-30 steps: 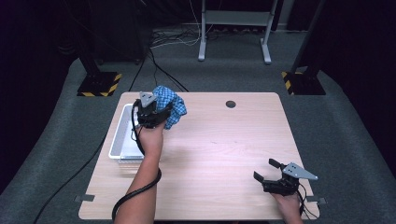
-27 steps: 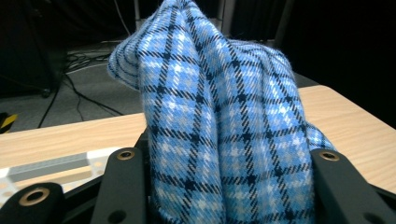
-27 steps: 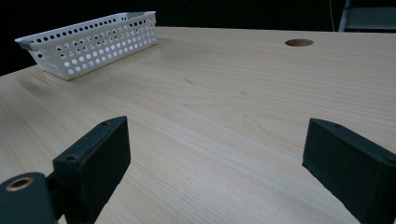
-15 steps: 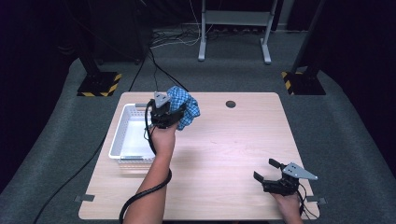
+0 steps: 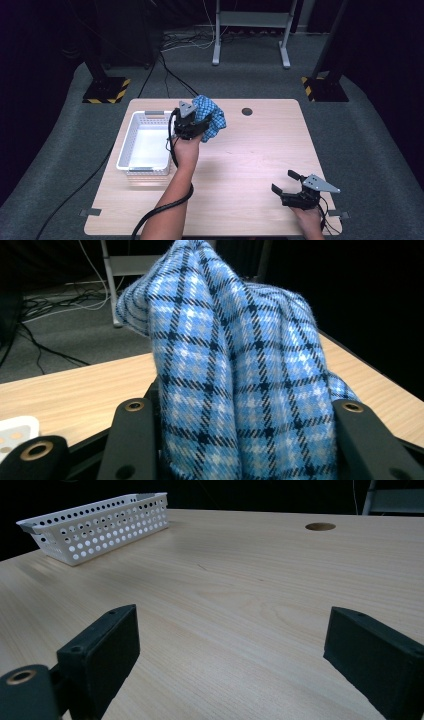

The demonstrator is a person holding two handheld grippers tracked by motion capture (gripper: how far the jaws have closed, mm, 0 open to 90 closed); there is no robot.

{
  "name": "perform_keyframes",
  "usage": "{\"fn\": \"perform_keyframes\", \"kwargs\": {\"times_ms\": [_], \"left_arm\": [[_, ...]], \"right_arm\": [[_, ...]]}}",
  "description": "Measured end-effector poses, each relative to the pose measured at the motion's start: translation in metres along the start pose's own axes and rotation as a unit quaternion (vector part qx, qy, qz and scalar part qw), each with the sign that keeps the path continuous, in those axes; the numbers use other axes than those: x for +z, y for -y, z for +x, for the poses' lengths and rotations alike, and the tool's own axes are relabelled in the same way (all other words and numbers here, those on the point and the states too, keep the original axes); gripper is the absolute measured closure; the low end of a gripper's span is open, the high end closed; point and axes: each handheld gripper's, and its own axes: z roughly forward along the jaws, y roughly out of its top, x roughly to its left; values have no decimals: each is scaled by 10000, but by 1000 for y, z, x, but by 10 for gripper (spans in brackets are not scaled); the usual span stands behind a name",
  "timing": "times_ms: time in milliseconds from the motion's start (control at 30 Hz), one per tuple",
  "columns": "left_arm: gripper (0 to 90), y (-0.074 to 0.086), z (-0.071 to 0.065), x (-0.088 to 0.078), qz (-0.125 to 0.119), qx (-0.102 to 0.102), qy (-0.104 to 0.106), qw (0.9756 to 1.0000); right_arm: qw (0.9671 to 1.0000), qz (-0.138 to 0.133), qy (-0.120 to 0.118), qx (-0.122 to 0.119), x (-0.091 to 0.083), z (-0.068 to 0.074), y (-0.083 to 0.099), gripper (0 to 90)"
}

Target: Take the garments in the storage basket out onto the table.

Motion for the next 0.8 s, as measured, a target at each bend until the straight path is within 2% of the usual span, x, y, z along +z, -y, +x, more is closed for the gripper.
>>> {"fn": "perform_keyframes", "kwargs": {"times_ms": [400, 800], "left_arm": [[512, 0, -17, 8, -16, 60, 163, 9998], [513, 2, -17, 11, -13, 60, 141, 9999]], "right_arm": [[10000, -4, -8, -7, 0, 0, 0, 67], [10000, -3, -18, -1, 0, 0, 0, 67]]}}
